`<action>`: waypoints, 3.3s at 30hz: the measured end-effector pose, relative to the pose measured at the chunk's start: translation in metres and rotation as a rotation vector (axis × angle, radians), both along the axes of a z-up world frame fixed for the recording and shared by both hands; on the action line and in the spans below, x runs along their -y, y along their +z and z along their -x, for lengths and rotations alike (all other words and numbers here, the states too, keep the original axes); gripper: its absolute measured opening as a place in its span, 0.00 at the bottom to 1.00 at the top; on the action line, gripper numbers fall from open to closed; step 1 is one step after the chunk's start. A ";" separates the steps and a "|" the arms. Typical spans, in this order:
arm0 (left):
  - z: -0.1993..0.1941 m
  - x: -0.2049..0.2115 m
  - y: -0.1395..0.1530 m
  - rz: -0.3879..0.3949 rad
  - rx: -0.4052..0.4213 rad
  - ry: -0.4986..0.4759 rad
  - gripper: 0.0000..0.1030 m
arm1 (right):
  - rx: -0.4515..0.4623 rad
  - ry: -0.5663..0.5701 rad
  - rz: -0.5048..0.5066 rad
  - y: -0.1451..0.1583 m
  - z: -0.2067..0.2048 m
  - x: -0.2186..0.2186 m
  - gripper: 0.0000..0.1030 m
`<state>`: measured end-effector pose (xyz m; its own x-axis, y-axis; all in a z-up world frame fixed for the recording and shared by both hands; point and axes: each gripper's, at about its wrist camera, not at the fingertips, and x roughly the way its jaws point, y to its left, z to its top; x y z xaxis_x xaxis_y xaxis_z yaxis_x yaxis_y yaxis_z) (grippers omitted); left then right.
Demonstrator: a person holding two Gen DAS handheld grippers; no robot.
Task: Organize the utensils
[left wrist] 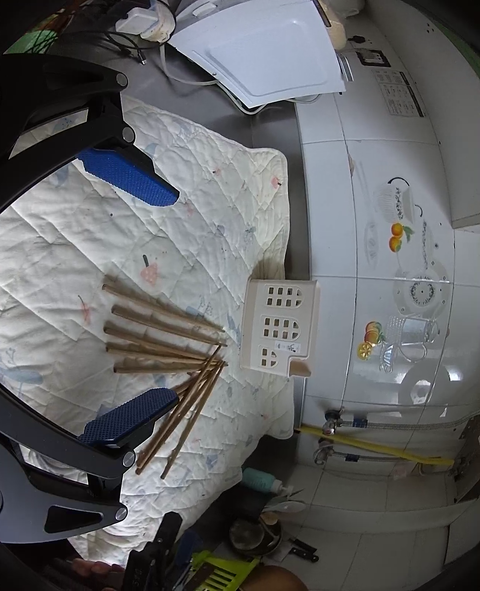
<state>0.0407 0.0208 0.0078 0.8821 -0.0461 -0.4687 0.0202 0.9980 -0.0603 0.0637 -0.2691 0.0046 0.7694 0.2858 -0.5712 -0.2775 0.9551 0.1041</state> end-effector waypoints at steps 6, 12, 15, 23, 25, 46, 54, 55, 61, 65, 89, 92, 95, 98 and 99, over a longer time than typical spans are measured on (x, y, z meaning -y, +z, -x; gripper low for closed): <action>-0.011 -0.010 -0.010 0.040 -0.022 0.010 0.94 | -0.044 0.061 -0.018 -0.016 -0.006 -0.004 0.62; -0.019 -0.003 -0.023 -0.022 -0.043 -0.006 0.88 | -0.079 0.136 -0.004 -0.032 -0.016 -0.017 0.46; -0.023 0.005 -0.031 -0.084 -0.056 -0.031 0.88 | -0.107 0.162 0.000 -0.041 -0.024 -0.021 0.38; -0.040 0.002 -0.044 -0.037 -0.125 -0.061 0.76 | -0.151 0.198 0.024 -0.057 -0.048 -0.030 0.19; -0.044 0.001 -0.047 -0.023 -0.135 -0.079 0.69 | -0.158 0.198 0.027 -0.061 -0.051 -0.030 0.19; -0.083 0.002 -0.080 -0.020 -0.235 -0.215 0.37 | -0.188 0.215 0.109 -0.078 -0.062 -0.034 0.07; -0.092 -0.007 -0.092 -0.011 -0.286 -0.203 0.27 | -0.188 0.203 0.108 -0.080 -0.061 -0.037 0.07; -0.093 -0.006 -0.094 -0.016 -0.298 -0.206 0.27 | -0.186 0.202 0.112 -0.080 -0.061 -0.037 0.07; -0.098 0.000 -0.098 -0.054 -0.340 -0.203 0.26 | -0.174 0.192 0.120 -0.081 -0.061 -0.040 0.07; -0.099 0.002 -0.098 -0.055 -0.349 -0.176 0.23 | -0.165 0.188 0.126 -0.082 -0.061 -0.040 0.07; -0.094 0.002 -0.097 -0.029 -0.324 -0.172 0.05 | -0.119 0.152 0.079 -0.054 -0.048 -0.038 0.06; -0.089 0.001 -0.086 0.003 -0.293 -0.192 0.04 | -0.098 0.146 0.060 -0.042 -0.046 -0.036 0.06; -0.084 0.002 -0.073 0.037 -0.262 -0.222 0.04 | -0.073 0.145 0.039 -0.029 -0.044 -0.034 0.06; -0.080 0.005 -0.063 0.043 -0.229 -0.228 0.04 | -0.030 0.147 0.035 -0.010 -0.045 -0.035 0.06; -0.079 0.005 -0.058 0.049 -0.215 -0.232 0.04 | -0.014 0.148 0.034 -0.003 -0.046 -0.034 0.06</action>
<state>0.1196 0.0157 -0.0506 0.7265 -0.2618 -0.6353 0.2286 0.9640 -0.1357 0.1092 -0.2348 0.0020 0.7126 0.3755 -0.5926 -0.4139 0.9071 0.0771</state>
